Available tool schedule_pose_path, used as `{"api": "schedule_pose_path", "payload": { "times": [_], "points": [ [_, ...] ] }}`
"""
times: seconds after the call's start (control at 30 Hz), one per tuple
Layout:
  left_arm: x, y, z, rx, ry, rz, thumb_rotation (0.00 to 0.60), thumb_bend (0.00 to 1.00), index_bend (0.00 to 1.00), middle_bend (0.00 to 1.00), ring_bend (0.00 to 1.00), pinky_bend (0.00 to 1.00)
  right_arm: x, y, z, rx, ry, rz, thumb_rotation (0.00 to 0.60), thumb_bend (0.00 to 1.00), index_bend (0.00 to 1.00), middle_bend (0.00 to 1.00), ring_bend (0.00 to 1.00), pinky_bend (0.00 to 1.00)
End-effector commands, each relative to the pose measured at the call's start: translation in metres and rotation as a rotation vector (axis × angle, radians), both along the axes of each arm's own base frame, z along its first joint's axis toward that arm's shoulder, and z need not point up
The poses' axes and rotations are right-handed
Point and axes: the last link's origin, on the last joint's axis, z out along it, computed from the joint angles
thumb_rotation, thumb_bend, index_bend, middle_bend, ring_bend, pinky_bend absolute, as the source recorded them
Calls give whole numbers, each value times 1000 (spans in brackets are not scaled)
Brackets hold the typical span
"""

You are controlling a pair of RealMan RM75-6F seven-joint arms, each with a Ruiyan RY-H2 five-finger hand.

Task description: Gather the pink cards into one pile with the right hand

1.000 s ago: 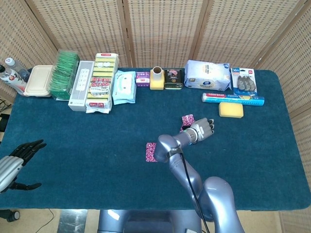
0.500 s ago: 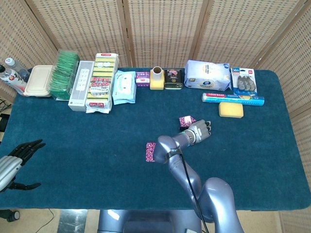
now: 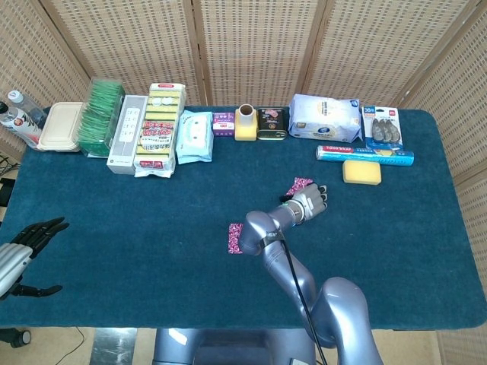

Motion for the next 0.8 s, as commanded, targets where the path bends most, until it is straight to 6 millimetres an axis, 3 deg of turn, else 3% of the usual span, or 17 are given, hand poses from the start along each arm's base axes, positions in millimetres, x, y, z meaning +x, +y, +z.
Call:
{"api": "schedule_pose_path", "payload": {
  "times": [0.03, 0.33, 0.6, 0.8],
  "points": [
    [0, 0, -1, -3, 1, 1, 600, 57, 0, 0, 0, 3, 6, -4, 4, 1, 2, 27, 600, 288, 202, 0, 0, 85],
    [1, -1, -4, -10, 10, -5, 600, 56, 0, 0, 0, 3, 20, -10, 25, 152, 37, 219, 600, 289, 237, 0, 0, 69],
    [6, -4, -13, -29, 39, -24, 600, 57, 0, 0, 0, 3, 6, 24, 47, 325, 23, 387, 600, 305, 237, 0, 0, 55],
    [10, -6, -22, -43, 71, -36, 600, 57, 0, 0, 0, 3, -9, 60, 57, 504, 41, 625, 600, 310, 236, 0, 0, 52]
  ]
}}
